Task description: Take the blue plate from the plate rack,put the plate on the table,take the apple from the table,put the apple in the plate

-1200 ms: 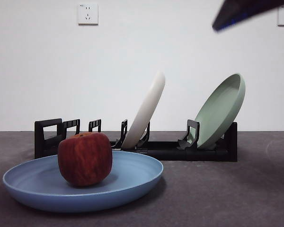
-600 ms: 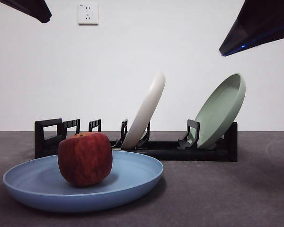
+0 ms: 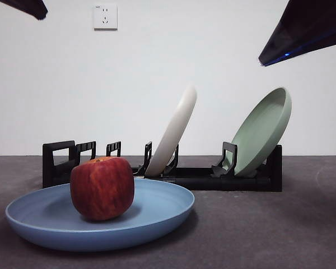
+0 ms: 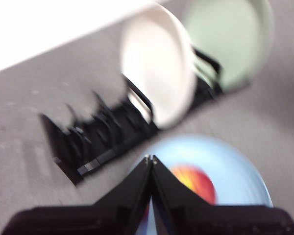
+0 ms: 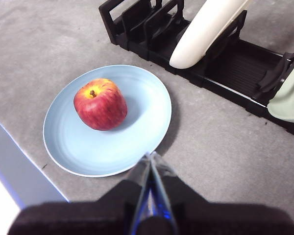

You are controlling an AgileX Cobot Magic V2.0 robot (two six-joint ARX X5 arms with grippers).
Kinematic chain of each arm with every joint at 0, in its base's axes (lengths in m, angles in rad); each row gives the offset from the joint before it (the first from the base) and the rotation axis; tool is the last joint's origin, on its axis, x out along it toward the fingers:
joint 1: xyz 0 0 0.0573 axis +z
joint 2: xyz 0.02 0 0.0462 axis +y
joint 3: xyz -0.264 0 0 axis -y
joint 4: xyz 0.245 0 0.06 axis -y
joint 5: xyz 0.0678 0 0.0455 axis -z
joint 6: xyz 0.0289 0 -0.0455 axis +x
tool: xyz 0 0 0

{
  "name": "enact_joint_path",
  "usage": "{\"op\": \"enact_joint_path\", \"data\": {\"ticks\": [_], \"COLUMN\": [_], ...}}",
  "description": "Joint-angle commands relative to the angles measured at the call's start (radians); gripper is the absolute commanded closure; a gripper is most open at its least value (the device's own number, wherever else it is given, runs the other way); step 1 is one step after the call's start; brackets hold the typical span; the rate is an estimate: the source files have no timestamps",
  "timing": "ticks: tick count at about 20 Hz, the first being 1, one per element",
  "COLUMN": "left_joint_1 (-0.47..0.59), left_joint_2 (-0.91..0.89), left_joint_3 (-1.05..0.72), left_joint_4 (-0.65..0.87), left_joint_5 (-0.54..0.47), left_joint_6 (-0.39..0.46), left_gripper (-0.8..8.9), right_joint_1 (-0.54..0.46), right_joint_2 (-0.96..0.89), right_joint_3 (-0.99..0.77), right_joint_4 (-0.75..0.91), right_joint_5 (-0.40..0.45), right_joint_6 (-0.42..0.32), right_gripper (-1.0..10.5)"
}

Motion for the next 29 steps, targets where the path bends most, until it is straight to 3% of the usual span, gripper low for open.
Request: {"op": "enact_joint_path", "data": {"ticks": [1, 4, 6, 12, 18, 23, 29], "left_joint_1": [0.181, 0.416, 0.543, 0.795, 0.89, 0.897, 0.898], "left_joint_2": [-0.047, -0.174, -0.282, -0.545, -0.622, -0.654, -0.708], "left_joint_3": [-0.044, -0.149, -0.236, -0.481, -0.623, -0.665, -0.707], "left_joint_4": [0.087, 0.224, 0.278, 0.291, 0.29, 0.292, 0.255], "left_joint_5": [0.135, 0.36, 0.43, 0.437, 0.488, 0.484, 0.483], "left_joint_6": [0.013, 0.013, 0.013, 0.014, 0.014, 0.063, 0.066], "left_gripper": [8.16, 8.16, 8.16, 8.16, 8.16, 8.16, 8.16], "right_joint_1": [0.0, 0.0, 0.0, 0.0, 0.0, 0.0, 0.0], "right_joint_2": [-0.003, -0.003, -0.003, -0.003, -0.003, -0.003, -0.003], "right_joint_3": [-0.006, -0.006, -0.006, -0.006, -0.006, -0.006, -0.006], "right_joint_4": [0.006, 0.006, 0.006, 0.006, 0.006, 0.006, 0.006], "right_joint_5": [0.003, 0.003, 0.003, 0.003, 0.003, 0.003, 0.003], "right_joint_6": [0.008, 0.008, 0.008, 0.008, 0.008, 0.008, 0.008], "right_gripper": [9.6, 9.6, 9.6, 9.6, 9.6, 9.6, 9.6]}}
